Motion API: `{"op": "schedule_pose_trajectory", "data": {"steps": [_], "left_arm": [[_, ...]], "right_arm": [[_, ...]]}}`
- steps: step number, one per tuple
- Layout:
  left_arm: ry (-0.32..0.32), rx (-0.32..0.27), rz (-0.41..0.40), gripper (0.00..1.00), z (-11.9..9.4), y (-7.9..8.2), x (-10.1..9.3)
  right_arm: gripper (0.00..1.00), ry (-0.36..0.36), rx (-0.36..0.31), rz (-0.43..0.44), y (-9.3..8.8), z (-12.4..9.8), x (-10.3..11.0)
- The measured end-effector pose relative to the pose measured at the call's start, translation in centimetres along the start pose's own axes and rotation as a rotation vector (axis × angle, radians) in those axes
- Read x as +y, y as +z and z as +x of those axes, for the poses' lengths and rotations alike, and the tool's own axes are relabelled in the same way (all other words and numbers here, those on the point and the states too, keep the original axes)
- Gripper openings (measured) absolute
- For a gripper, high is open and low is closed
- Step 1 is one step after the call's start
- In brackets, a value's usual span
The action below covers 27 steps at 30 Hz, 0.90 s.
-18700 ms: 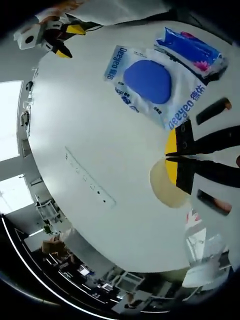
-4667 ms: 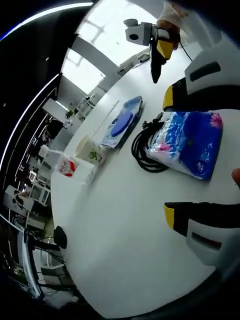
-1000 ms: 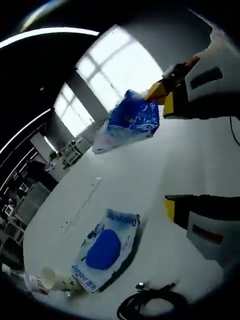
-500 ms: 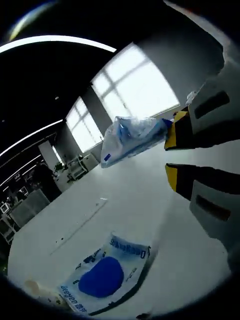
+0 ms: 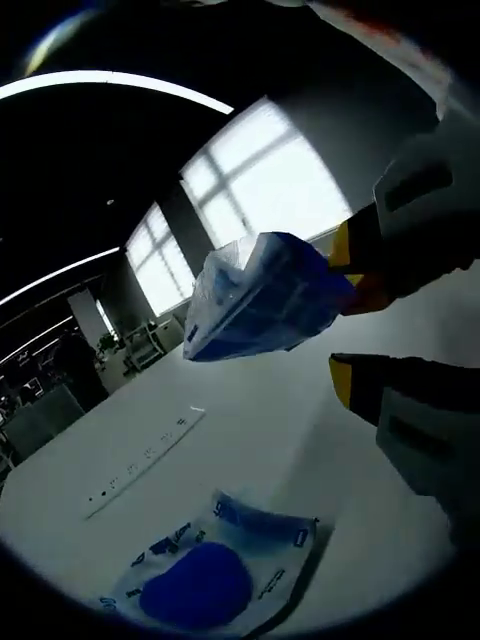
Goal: Arrange the tabletop items into an orderly group along one side of the table until the central work area is clear of visible clutter.
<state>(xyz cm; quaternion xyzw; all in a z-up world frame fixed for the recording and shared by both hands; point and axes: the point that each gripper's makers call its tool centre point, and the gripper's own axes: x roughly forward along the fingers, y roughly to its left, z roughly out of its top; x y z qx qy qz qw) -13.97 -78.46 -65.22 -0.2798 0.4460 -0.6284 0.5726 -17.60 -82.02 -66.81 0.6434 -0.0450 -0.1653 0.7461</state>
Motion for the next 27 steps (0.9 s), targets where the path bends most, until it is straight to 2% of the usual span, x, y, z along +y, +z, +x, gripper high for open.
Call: {"op": "schedule_pose_trajectory", "data": {"steps": [2, 3, 4, 5, 6, 7, 8, 9, 10, 11, 12, 13, 16, 17, 19, 21, 23, 25, 26, 27], "left_arm": [[-0.018, -0.009, -0.018, 0.44, 0.4, 0.4, 0.0], [-0.063, -0.025, -0.031, 0.50, 0.5, 0.7, -0.7], [-0.071, -0.027, -0.036, 0.59, 0.6, 0.8, -0.9], [-0.068, -0.020, -0.034, 0.64, 0.6, 0.6, -0.9], [-0.066, -0.018, -0.031, 0.62, 0.7, 0.6, -0.8], [-0.014, -0.002, 0.011, 0.49, 0.6, 0.3, 0.3], [0.017, 0.012, 0.022, 0.28, 0.5, 0.1, 1.0], [0.103, -0.002, 0.042, 0.00, 0.3, 0.4, 2.8], [0.144, -0.019, 0.043, 0.03, 0.3, 0.7, 3.5], [0.173, -0.060, -0.028, 0.00, 0.4, 1.3, 4.0], [0.091, -0.036, -0.069, 0.00, 0.3, 0.9, 2.9], [0.121, -0.057, -0.125, 0.00, 0.3, 1.1, 3.4], [0.206, -0.017, -0.042, 0.00, 0.2, 0.3, 4.8], [0.221, -0.006, -0.050, 0.00, 0.2, 0.1, 5.0], [0.269, 0.016, -0.099, 0.00, 0.3, -0.7, 6.1], [0.288, 0.016, -0.143, 0.00, 0.6, -1.1, 6.9], [0.288, 0.018, -0.134, 0.00, 1.2, -1.1, 7.5], [0.328, 0.035, -0.130, 0.00, 1.4, -1.5, 8.3], [0.332, 0.035, -0.141, 0.00, 1.6, -1.6, 8.7], [0.340, 0.035, -0.149, 0.00, 1.7, -1.6, 8.9]], "right_arm": [[0.00, -0.005, 0.007, -0.020, -0.1, 0.5, -0.1], [0.00, -0.015, 0.006, -0.034, -0.1, 0.6, -0.3], [0.00, -0.017, 0.010, -0.042, -0.1, 0.8, -0.4], [0.00, -0.015, 0.011, -0.044, -0.1, 1.0, -0.5], [0.00, -0.012, 0.011, -0.045, -0.2, 1.1, -0.5], [0.00, -0.004, 0.019, -0.043, -0.3, 1.3, -0.5], [0.00, -0.002, 0.026, -0.043, -0.5, 1.5, -0.5], [0.00, -0.017, 0.035, -0.056, -0.8, 1.6, -0.8], [0.00, -0.021, 0.047, -0.062, -1.1, 1.7, -1.0], [0.00, -0.030, 0.043, -0.071, -1.3, 1.9, -1.2], [0.00, -0.033, 0.046, -0.070, -1.4, 2.0, -1.4], [0.00, -0.036, 0.045, -0.068, -1.5, 2.0, -1.6], [0.00, -0.069, 0.046, -0.118, -1.7, 2.1, -2.3], [0.00, -0.089, 0.052, -0.152, -1.9, 2.0, -2.7], [0.00, -0.119, 0.057, -0.166, -2.2, 2.0, -3.7], [0.00, -0.141, 0.050, -0.176, -2.2, 2.1, -4.7], [0.00, -0.165, 0.041, -0.206, -2.1, 2.1, -5.6], [0.00, -0.181, 0.048, -0.246, -2.2, 2.3, -6.6], [0.00, -0.211, 0.061, -0.247, -2.4, 2.3, -7.4], [0.00, -0.212, 0.063, -0.235, -2.4, 2.4, -7.6]]}}
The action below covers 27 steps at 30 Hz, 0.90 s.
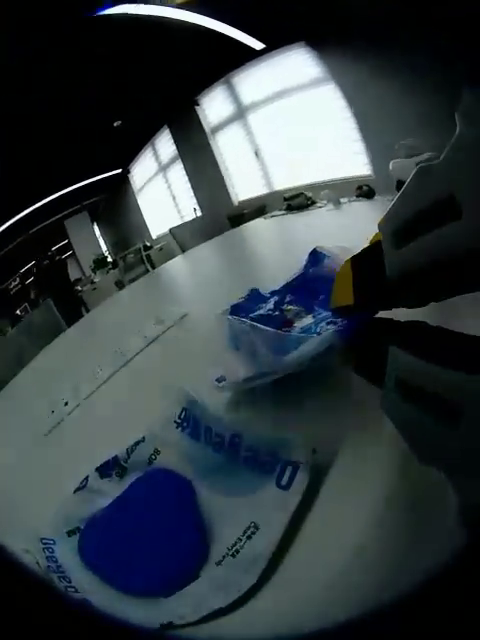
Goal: Arrange the tabletop items into an orderly group along one side of the table until the central work area is clear of visible clutter.
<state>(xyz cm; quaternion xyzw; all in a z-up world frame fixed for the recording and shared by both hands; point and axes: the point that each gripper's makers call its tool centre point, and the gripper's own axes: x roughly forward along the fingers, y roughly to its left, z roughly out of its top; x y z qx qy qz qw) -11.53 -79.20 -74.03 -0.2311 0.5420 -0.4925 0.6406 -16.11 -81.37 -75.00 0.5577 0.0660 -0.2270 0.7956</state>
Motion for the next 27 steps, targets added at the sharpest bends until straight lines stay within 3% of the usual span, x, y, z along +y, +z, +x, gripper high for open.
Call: {"op": "schedule_pose_trajectory", "data": {"steps": [6, 12, 14, 20, 23, 25, 27], "left_arm": [[0.046, -0.013, -0.067, 0.00, 0.5, 0.2, 1.4], [0.077, -0.024, -0.099, 0.00, 0.3, 0.3, 2.4], [0.080, -0.027, -0.110, 0.00, 0.4, 0.2, 2.6], [0.102, -0.034, -0.131, 0.00, 0.4, 0.3, 3.4], [0.106, -0.034, -0.136, 0.00, 0.5, 0.3, 3.7], [0.112, -0.031, -0.136, 0.00, 0.6, 0.2, 3.8], [0.114, -0.032, -0.137, 0.00, 0.6, 0.1, 3.9]], "right_arm": [[0.00, -0.006, 0.014, 0.000, -0.1, 0.7, -0.4], [0.01, -0.008, 0.057, 0.067, -1.0, 0.8, -1.0], [0.05, -0.012, 0.059, 0.106, -1.3, 0.6, -1.5], [0.05, -0.020, 0.063, 0.092, -1.1, -1.5, -2.0], [0.00, -0.051, 0.084, 0.026, -1.2, -2.7, -2.7], [0.00, -0.047, 0.115, -0.136, -1.0, -3.6, -2.2], [0.00, -0.004, 0.114, -0.224, -0.5, -3.6, -0.5]]}}
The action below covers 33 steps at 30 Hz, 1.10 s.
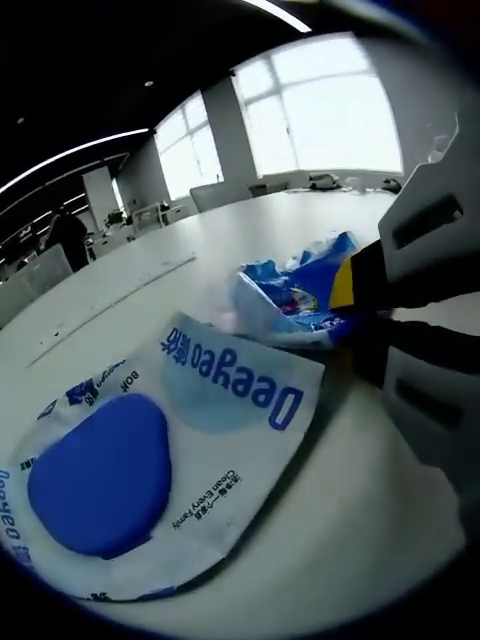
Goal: Arrange the tabletop items into an orderly group along one side of the table until the central work area is clear of visible clutter.
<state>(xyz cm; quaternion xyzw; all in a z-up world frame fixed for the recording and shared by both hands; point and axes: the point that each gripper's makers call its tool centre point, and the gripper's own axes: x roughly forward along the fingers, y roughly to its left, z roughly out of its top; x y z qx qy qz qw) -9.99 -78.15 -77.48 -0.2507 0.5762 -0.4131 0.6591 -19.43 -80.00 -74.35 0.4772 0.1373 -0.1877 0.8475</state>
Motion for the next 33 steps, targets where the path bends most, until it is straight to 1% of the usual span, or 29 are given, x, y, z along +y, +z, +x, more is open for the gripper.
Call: {"op": "schedule_pose_trajectory", "data": {"steps": [2, 3, 4, 5, 6, 7, 8, 9, 11, 12, 13, 15, 16, 17, 18, 21, 22, 25, 30, 31, 33], "left_arm": [[0.003, 0.000, -0.004, 0.00, 0.0, -0.1, 0.2], [0.002, 0.002, -0.005, 0.00, 0.1, -0.2, 0.2], [0.001, 0.004, -0.005, 0.00, 0.1, -0.2, 0.2], [-0.001, 0.003, -0.004, 0.00, 0.1, -0.2, 0.2], [-0.001, 0.004, -0.004, 0.00, 0.2, -0.2, 0.2], [-0.003, 0.005, -0.003, 0.00, 0.2, -0.2, 0.2], [-0.004, 0.006, -0.003, 0.00, 0.2, -0.2, 0.2], [-0.004, 0.009, 0.006, 0.00, 0.2, -0.2, 0.2], [-0.001, 0.011, 0.012, 0.00, 0.2, -0.2, 0.2], [0.000, 0.012, 0.011, 0.00, 0.1, -0.1, 0.2], [0.000, 0.012, 0.007, 0.00, 0.1, -0.2, 0.2], [-0.003, 0.020, -0.012, 0.00, 0.0, -0.3, 0.3], [-0.004, 0.021, -0.014, 0.00, 0.0, -0.3, 0.3], [-0.001, 0.022, -0.011, 0.00, -0.1, -0.4, 0.4], [-0.005, 0.022, -0.011, 0.00, -0.2, -0.4, 0.4], [-0.005, 0.025, -0.020, 0.00, -0.6, -0.7, 0.4], [-0.005, 0.035, -0.019, 0.00, -0.7, -0.9, 0.4], [-0.014, 0.045, -0.013, 0.02, -1.4, -1.3, 0.2], [-0.077, 0.036, -0.048, 0.09, -3.3, -1.4, -1.3], [-0.087, 0.040, -0.049, 0.09, -3.7, -1.5, -1.5], [-0.128, 0.043, -0.053, 0.07, -4.5, -1.6, -2.3]], "right_arm": [[0.00, 0.017, -0.004, -0.091, 0.8, 0.5, 1.4], [0.00, 0.037, 0.024, -0.170, 0.7, 1.1, 2.3], [0.00, 0.050, 0.041, -0.210, 0.7, 1.6, 3.0], [0.00, 0.061, 0.066, -0.268, 0.5, 2.5, 3.7], [0.00, 0.062, 0.069, -0.310, 0.6, 3.1, 4.0], [0.00, 0.057, 0.076, -0.330, 0.4, 4.1, 4.3], [0.00, 0.043, 0.078, -0.306, 0.3, 4.7, 4.3], [0.00, 0.009, 0.116, -0.296, -0.3, 5.5, 3.6], [0.00, -0.046, 0.192, -0.340, -1.6, 6.6, 2.3], [0.00, -0.051, 0.217, -0.352, -2.1, 6.9, 2.1], [0.00, -0.056, 0.235, -0.353, -2.5, 7.1, 1.9], [0.00, -0.065, 0.242, -0.345, -2.8, 7.4, 1.8], [0.00, -0.081, 0.258, -0.344, -3.1, 7.3, 1.5], [0.00, -0.066, 0.214, -0.355, -2.4, 7.5, 1.8], [0.00, -0.076, 0.234, -0.334, -2.7, 7.3, 1.7], [0.00, -0.075, 0.228, -0.332, -2.7, 7.3, 1.6], [0.00, -0.074, 0.227, -0.324, -2.7, 7.3, 1.6], [0.00, -0.077, 0.231, -0.323, -2.7, 7.3, 1.6], [0.00, -0.078, 0.229, -0.331, -2.7, 7.3, 1.6], [0.00, -0.078, 0.226, -0.333, -2.7, 7.3, 1.6], [0.00, -0.081, 0.226, -0.342, -2.7, 7.3, 1.7]]}}
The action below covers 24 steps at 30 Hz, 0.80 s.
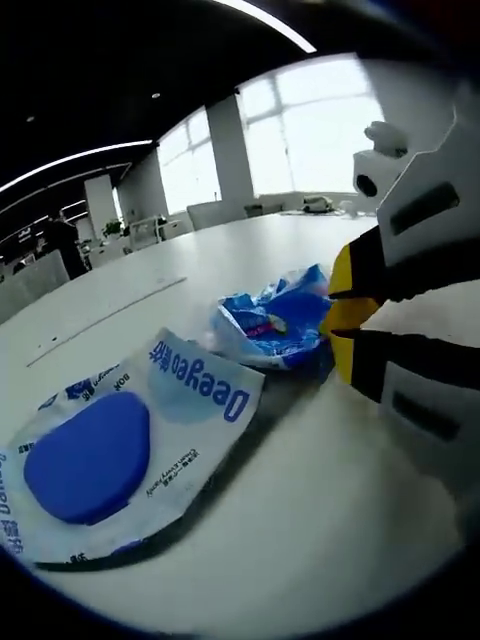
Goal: Arrange the tabletop items into an orderly group along one side of the table until the central work area is clear of visible clutter.
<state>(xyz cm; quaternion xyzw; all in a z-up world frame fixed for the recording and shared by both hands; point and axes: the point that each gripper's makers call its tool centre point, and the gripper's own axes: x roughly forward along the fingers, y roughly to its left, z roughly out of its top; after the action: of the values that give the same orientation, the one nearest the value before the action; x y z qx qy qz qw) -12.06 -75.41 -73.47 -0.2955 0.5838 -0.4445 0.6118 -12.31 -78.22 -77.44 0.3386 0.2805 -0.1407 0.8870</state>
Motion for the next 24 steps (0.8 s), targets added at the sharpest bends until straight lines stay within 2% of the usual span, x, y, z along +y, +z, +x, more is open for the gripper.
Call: {"op": "schedule_pose_trajectory", "data": {"steps": [6, 7, 9, 10, 13, 16, 20, 23, 24], "left_arm": [[-0.033, -0.011, 0.056, 0.09, -2.3, 0.3, -1.2], [-0.034, -0.014, 0.064, 0.10, -2.6, 0.4, -1.3], [-0.030, -0.024, 0.103, 0.11, -3.2, 0.8, -1.1], [-0.007, -0.032, 0.141, 0.12, -3.7, 1.1, -0.6], [0.009, -0.060, 0.165, 0.21, -4.7, 1.9, -0.2], [0.041, -0.107, 0.273, 0.35, -6.1, 3.2, 0.3], [0.094, -0.140, 0.389, 0.68, -7.9, 4.4, 0.8], [0.156, -0.146, 0.469, 0.94, -9.4, 5.0, 1.5], [0.179, -0.163, 0.516, 1.00, -10.0, 5.3, 1.8]], "right_arm": [[0.00, -0.006, 0.012, 0.000, 0.1, -0.1, 0.1], [0.00, 0.024, -0.042, -0.031, 1.2, -0.4, 0.9], [0.00, 0.060, -0.105, -0.024, 2.6, -1.1, 2.2], [0.00, 0.080, -0.117, -0.022, 2.9, -1.4, 2.8], [0.00, 0.126, -0.149, -0.044, 3.6, -2.4, 4.5], [0.11, 0.133, -0.178, -0.082, 4.0, -3.4, 5.2], [0.25, 0.141, -0.191, -0.112, 3.7, -5.3, 5.9], [0.43, 0.141, -0.181, -0.132, 2.9, -6.4, 6.0], [0.48, 0.140, -0.177, -0.146, 2.5, -6.9, 6.0]]}}
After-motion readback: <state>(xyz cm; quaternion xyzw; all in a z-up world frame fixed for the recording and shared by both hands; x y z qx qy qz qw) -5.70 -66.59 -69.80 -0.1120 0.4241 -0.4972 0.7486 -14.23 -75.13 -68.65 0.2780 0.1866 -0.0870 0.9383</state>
